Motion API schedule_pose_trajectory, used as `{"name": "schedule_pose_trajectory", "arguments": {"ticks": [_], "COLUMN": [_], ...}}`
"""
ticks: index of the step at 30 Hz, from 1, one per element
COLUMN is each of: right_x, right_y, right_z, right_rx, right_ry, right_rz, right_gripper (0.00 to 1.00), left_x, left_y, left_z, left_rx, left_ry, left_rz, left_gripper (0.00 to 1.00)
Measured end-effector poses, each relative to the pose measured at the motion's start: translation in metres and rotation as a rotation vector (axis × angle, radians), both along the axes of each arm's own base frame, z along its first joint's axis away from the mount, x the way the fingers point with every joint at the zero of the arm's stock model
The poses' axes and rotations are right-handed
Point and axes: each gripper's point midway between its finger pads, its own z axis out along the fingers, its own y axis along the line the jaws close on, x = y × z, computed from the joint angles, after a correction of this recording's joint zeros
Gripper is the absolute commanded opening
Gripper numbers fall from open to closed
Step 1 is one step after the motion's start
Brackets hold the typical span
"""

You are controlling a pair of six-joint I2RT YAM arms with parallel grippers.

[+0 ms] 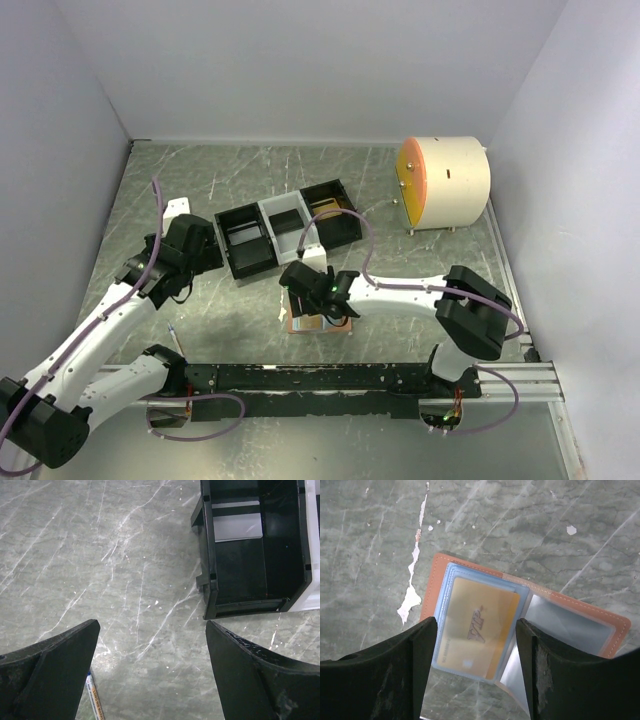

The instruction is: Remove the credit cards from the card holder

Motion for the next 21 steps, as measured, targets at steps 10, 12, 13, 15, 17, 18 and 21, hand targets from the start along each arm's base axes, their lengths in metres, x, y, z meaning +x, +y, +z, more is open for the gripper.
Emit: {"name": "schedule_pose_trajectory", "arguments": {"ticks": [10,12,13,15,17,18,21], "right_x": [0.001,0.000,0.000,0.001,0.001,0.001,0.001], "right_y": [-0.001,-0.001,0.000,0.001,0.001,0.001,0.001], "right_z": [-0.010,-0.016,-0.017,-0.017,-0.017,-0.017,-0.017], "right_rx": [-0.030,-0.044,-0.042,-0.040,-0.038,-0.038,-0.037], "right_ry": [0.006,0.016,0.014,0.013,0.013,0.013,0.012], "right_rz": [-0.003,-0.004,-0.002,-0.002,-0.002,-0.002,-0.002], "right_gripper": [0.69,0.69,0.69,0.68,0.65,0.63,0.59], "left_x": [-0.001,-0.001,-0.001,-0.001,-0.001,-0.001,-0.001], "left_y": [-0.001,-0.001,-0.001,-0.001,-0.002,-0.001,-0.002], "left_z": [0.000,0.000,-0.001,-0.001,-0.001,-0.002,-0.002], "left_rx": [0.002,0.002,0.002,0.002,0.003,0.003,0.004], "left_ry": [0.003,0.003,0.003,0.004,0.006,0.007,0.008], "left_rz": [-0.003,-0.004,-0.005,-0.005,-0.005,-0.005,-0.004], "left_gripper": [0.99,0.99,0.99,0.99,0.99,0.99,0.99]}}
